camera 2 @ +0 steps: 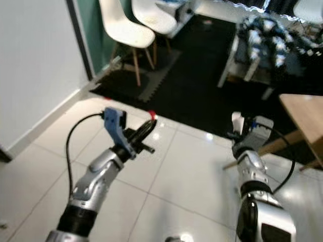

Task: Picking trash to rubbish bin

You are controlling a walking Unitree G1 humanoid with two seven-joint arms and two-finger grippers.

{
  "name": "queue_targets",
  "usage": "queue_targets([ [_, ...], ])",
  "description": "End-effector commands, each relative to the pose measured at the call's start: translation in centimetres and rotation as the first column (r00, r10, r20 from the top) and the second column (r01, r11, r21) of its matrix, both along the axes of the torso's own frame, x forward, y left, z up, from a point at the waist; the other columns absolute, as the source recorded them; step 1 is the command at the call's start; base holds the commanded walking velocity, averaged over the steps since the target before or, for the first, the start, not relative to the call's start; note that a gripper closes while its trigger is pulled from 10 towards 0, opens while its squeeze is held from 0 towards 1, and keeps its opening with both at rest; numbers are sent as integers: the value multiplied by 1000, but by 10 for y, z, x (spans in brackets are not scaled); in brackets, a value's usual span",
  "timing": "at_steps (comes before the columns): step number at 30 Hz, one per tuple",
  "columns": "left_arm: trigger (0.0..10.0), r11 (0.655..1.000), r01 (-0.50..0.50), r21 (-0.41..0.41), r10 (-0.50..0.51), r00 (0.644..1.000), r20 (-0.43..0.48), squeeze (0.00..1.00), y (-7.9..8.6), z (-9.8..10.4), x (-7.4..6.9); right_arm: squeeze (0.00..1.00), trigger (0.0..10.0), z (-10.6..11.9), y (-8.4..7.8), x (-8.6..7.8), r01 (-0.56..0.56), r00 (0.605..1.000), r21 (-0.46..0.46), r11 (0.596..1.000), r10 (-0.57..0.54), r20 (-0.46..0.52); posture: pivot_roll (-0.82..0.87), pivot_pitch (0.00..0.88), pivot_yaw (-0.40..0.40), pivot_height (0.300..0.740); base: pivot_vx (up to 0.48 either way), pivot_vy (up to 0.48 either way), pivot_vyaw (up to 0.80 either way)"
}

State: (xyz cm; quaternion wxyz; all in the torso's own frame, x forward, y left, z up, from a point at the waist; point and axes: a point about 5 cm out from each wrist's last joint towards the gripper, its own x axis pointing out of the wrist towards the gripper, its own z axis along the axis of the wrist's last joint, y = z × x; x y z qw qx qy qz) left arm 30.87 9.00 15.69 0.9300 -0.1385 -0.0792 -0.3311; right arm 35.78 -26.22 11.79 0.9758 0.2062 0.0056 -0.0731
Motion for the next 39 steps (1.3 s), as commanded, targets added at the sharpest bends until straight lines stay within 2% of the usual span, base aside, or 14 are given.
queue_targets([
  [1,10000,1000,3,11,-3,1000,23,0,-2,4,1,0,10000,27,-8,7,-6,993,34,999,1,122,92,116,-33,740,0,0,-775],
  [5,10000,1000,-14,11,14,999,45,0,4,10,4,0,10000,58,9,17,-119,960,21,993,109,258,92,115,-33,740,0,0,-780],
  [10,10000,1000,-31,6,30,997,71,0,8,17,7,0,10000,73,41,23,-260,908,6,965,243,343,88,114,-32,740,0,0,-781],
  [12,10000,1000,-31,6,30,997,71,0,8,17,7,0,10000,73,41,23,-260,908,6,965,243,343,88,114,-32,740,0,0,-781],
  [14,10000,999,-43,-5,44,995,86,0,12,22,9,0,10000,78,74,19,-418,831,-13,909,388,398,87,114,-33,740,0,0,-784],
  [15,10000,999,-43,-5,44,995,86,0,12,22,9,0,10000,78,74,19,-418,831,-13,909,388,398,87,114,-33,740,0,0,-788],
  [16,10000,998,-61,-11,62,993,100,0,16,27,11,0,10000,83,105,7,-584,707,-7,812,513,487,92,115,-36,740,0,0,-788],
  [18,10000,998,-61,-11,62,993,100,0,16,27,11,0,10000,83,105,7,-584,707,-7,812,513,487,92,115,-36,740,0,0,-788],
  [19,10000,998,-69,-12,70,992,106,0,17,28,11,0,10000,87,112,1,-648,652,40,761,527,545,92,115,-36,740,0,0,-788],
  [20,10000,996,-86,-16,87,990,114,0,22,30,11,0,10000,93,117,-11,-740,553,63,670,552,625,92,115,-36,740,0,0,-788],
  [21,10000,996,-86,-16,87,990,114,0,22,30,11,0,10000,93,117,-11,-740,553,63,670,552,625,92,115,-36,740,0,0,-788],
  [24,10000,989,-143,-27,145,979,141,0,39,38,12,0,10000,98,132,-48,-908,278,-26,418,648,709,92,115,-36,740,0,0,-796],
  [28,10000,979,-202,-39,206,964,166,0,56,47,15,0,10000,85,141,-59,-937,230,-52,345,723,652,106,121,-43,740,0,0,-800],
  [39,10000,961,-270,-66,277,947,161,0,71,54,19,0,10000,86,142,-64,-935,272,-10,353,738,618,100,125,-45,740,0,0,-800],
])
